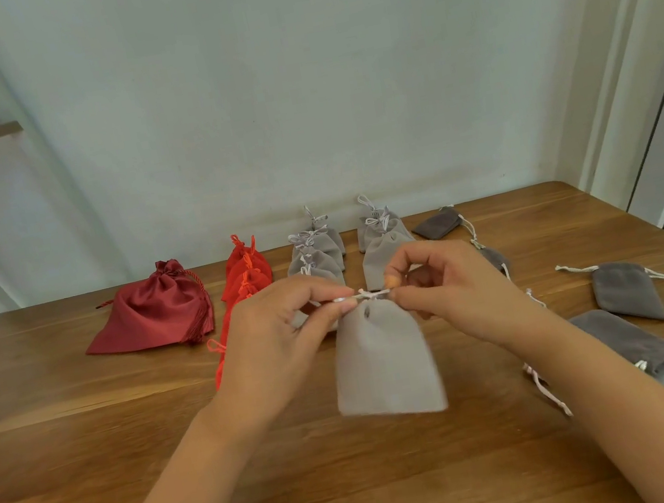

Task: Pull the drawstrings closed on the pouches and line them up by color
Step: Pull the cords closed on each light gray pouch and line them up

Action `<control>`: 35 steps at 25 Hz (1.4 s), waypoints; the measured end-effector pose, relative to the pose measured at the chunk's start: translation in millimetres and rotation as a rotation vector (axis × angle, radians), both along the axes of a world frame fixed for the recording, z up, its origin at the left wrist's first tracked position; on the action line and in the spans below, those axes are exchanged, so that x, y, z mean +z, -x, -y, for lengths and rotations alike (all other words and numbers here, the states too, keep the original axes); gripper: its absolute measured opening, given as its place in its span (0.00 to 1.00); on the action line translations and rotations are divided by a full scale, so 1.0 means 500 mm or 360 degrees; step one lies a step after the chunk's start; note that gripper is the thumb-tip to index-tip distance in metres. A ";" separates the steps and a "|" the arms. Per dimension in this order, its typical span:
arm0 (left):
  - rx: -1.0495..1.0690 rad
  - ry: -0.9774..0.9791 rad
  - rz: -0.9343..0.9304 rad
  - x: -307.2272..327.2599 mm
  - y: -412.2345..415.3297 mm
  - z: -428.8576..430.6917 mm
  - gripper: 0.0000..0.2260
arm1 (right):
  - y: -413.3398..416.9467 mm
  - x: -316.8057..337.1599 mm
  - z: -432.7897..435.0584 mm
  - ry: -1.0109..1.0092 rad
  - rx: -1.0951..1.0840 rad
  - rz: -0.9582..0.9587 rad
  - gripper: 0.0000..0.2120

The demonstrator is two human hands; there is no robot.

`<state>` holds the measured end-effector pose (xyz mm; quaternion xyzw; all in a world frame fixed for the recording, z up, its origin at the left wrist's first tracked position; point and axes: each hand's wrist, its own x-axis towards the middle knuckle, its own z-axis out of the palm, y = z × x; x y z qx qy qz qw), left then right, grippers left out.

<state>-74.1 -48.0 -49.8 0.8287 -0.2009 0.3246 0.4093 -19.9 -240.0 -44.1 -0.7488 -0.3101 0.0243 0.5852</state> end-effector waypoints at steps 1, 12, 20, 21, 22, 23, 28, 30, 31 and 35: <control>0.0008 -0.0004 -0.0064 0.000 0.001 0.001 0.04 | -0.002 -0.002 0.001 0.0125 -0.0135 0.0169 0.07; -0.0078 0.0290 -0.0490 -0.005 0.003 0.016 0.05 | -0.011 -0.015 -0.008 -0.0193 -0.0093 -0.0049 0.07; -0.0237 0.0565 -0.0570 0.001 0.003 0.027 0.01 | -0.007 -0.023 -0.015 -0.0110 -0.0174 0.0057 0.07; -0.0233 0.0590 -0.0592 0.004 0.003 0.029 0.02 | -0.007 -0.018 -0.013 -0.0154 -0.0094 -0.0019 0.07; -0.0221 0.0591 -0.0628 0.005 0.001 0.029 0.05 | -0.006 -0.011 -0.008 -0.0199 -0.0016 -0.0097 0.08; -0.0197 0.0563 -0.0673 0.006 -0.004 0.026 0.08 | -0.005 -0.005 -0.003 -0.0234 0.0040 -0.0140 0.08; -0.0381 0.0424 -0.1043 0.008 -0.010 0.027 0.10 | -0.015 0.007 0.016 -0.0293 0.0004 -0.0110 0.06; -0.0279 0.0401 -0.1077 0.007 -0.018 0.038 0.05 | -0.024 0.005 0.023 -0.0197 -0.0147 -0.0064 0.04; -0.0187 0.0381 -0.1087 0.008 -0.029 0.041 0.03 | -0.034 0.001 0.030 -0.0056 -0.0316 -0.0004 0.02; 0.0065 0.0198 -0.1102 0.022 -0.106 0.051 0.05 | -0.086 -0.024 0.090 0.0991 -0.0970 -0.0039 0.11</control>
